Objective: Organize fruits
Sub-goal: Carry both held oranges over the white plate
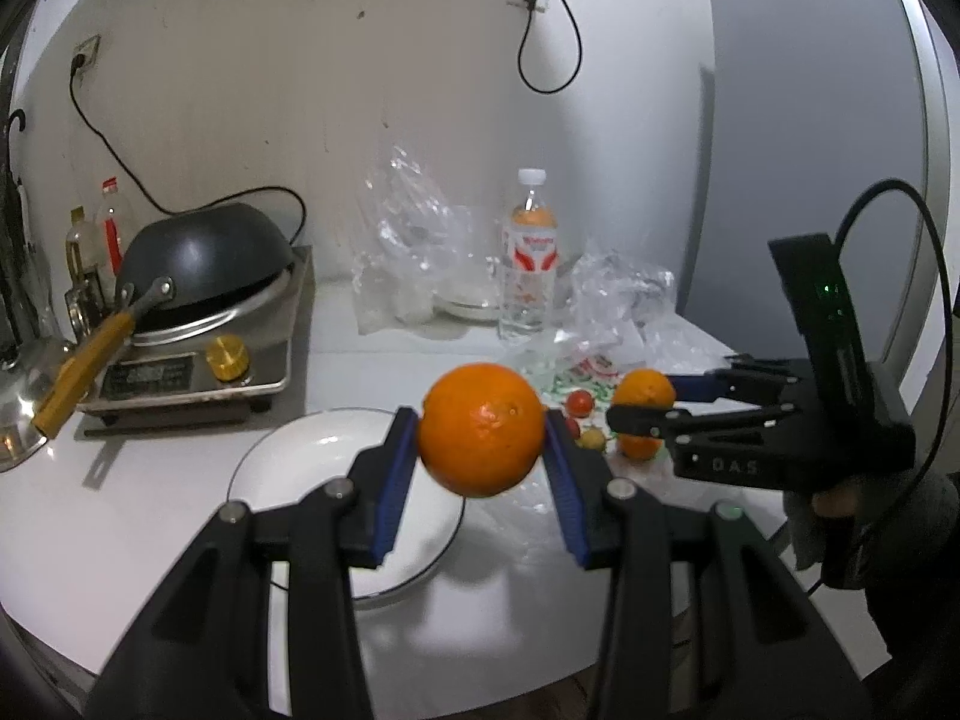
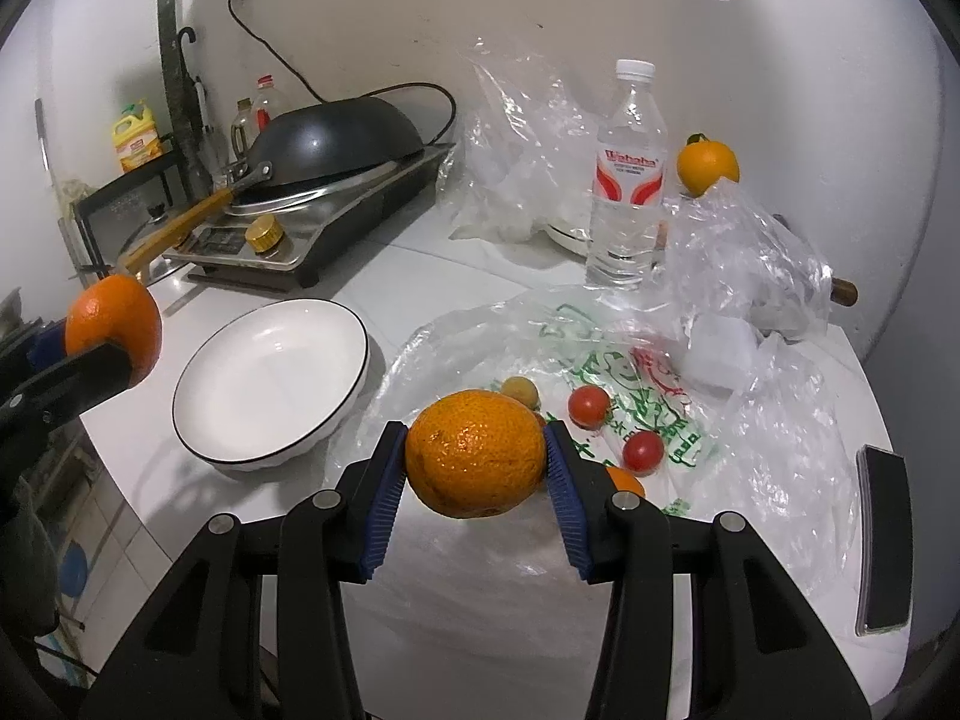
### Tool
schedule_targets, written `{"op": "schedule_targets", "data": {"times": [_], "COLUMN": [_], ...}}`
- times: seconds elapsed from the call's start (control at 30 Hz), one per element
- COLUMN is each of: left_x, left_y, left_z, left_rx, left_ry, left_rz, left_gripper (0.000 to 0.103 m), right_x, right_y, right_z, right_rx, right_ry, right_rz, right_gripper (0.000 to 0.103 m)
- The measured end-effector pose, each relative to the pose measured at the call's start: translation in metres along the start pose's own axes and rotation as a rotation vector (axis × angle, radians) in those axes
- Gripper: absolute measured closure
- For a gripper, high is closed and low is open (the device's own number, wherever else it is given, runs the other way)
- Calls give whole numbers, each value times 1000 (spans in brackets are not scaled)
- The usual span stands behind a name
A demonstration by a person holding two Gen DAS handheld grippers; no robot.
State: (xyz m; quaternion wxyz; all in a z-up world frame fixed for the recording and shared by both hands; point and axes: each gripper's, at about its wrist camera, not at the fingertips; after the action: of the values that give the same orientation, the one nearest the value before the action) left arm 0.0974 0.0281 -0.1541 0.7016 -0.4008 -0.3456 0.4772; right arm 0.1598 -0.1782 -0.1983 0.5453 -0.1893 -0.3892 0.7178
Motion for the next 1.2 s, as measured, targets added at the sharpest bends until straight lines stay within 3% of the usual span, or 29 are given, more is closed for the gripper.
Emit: {"op": "schedule_targets", "data": {"times": [0.63, 1.2], "left_x": [44, 97], "left_y": [18, 54], "left_z": [-13, -68], "left_rx": [23, 142], "left_ry": [-59, -150], "left_rz": [35, 58], "left_gripper": [60, 60], "right_x": [33, 61], "right_y": [-15, -26], "right_z": [-25, -68], "right_rx": [24, 72], "right_ry": [-19, -68], "right_rz": [44, 77], "right_gripper": [55, 55]}}
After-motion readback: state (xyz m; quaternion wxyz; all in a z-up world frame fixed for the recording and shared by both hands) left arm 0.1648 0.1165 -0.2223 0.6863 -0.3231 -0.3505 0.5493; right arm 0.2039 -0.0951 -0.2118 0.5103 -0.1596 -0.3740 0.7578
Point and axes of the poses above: each gripper's, at about its wrist camera, not at the fingertips, and z roughly against the way its jaws point, x to its left, y to its underside, and after that the axes turned 10 degrees about -z, right-handed
